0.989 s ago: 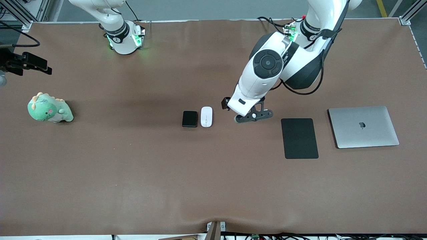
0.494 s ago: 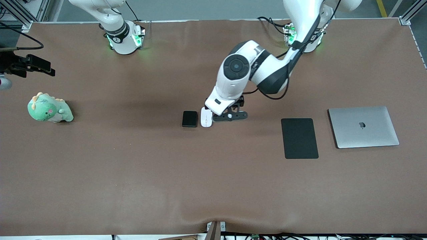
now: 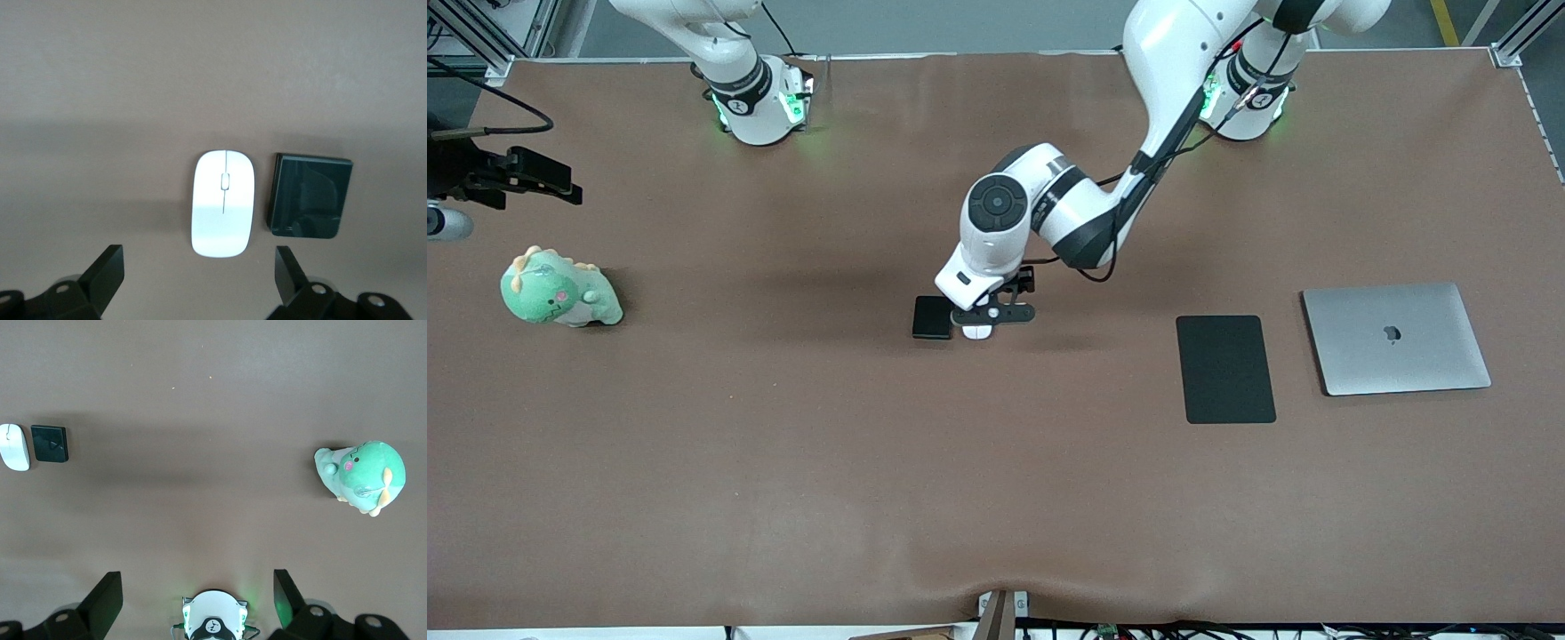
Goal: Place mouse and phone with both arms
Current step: 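Lower and grasp the white mouse with the left gripper while the right gripper approaches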
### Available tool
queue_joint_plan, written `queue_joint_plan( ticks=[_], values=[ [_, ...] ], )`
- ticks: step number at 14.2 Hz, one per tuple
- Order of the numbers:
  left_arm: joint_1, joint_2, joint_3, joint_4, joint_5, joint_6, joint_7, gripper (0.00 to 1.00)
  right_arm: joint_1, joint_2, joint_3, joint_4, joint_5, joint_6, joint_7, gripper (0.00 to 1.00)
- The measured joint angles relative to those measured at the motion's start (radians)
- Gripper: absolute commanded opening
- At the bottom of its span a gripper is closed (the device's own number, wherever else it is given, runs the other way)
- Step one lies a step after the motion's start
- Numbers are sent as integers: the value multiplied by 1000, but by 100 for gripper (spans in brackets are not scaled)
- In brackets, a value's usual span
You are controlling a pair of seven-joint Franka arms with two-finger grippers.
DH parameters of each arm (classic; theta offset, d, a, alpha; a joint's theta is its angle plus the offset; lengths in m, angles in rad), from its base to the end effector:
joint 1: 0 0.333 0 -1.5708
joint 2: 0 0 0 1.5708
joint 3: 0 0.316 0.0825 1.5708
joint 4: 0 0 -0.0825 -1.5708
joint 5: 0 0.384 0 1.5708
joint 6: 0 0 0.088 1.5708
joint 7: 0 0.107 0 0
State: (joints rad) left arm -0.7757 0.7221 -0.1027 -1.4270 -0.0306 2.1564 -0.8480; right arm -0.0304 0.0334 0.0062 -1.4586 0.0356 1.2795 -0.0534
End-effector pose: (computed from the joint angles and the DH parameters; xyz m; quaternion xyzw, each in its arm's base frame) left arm 0.4737 -0.5507 0.2706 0.9989 0.0061 -0.0320 0.0343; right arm 0.5327 -0.0084 0.6355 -0.9940 -0.0178 0.1053 0.0217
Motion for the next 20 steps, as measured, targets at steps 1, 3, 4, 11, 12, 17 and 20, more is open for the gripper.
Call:
queue_joint_plan(
  ticks=[1, 3, 4, 11, 12, 17, 20],
  values=[
    [-16, 17, 0, 1, 31, 12, -9, 100, 0, 1, 0, 0, 0, 0, 0, 100],
    [-45, 53, 1, 2, 91, 32, -43, 100, 0, 8, 0, 0, 0, 0, 0, 100],
    [-52, 67, 1, 2, 104, 48, -50, 100, 0, 11, 0, 0, 0, 0, 0, 100],
    [-52, 106, 10, 9, 123, 93, -38, 100, 0, 32, -2, 0, 0, 0, 0, 100],
    [-52, 108, 11, 12, 123, 101, -38, 100, 1, 36, -1, -1, 0, -1, 0, 100],
    [-51, 132, 15, 18, 123, 122, -38, 100, 6, 88, -2, -2, -4, 1, 0, 100],
    [-51, 142, 15, 20, 123, 123, -38, 100, 7, 152, -2, -3, -4, 4, 0, 100]
  ],
)
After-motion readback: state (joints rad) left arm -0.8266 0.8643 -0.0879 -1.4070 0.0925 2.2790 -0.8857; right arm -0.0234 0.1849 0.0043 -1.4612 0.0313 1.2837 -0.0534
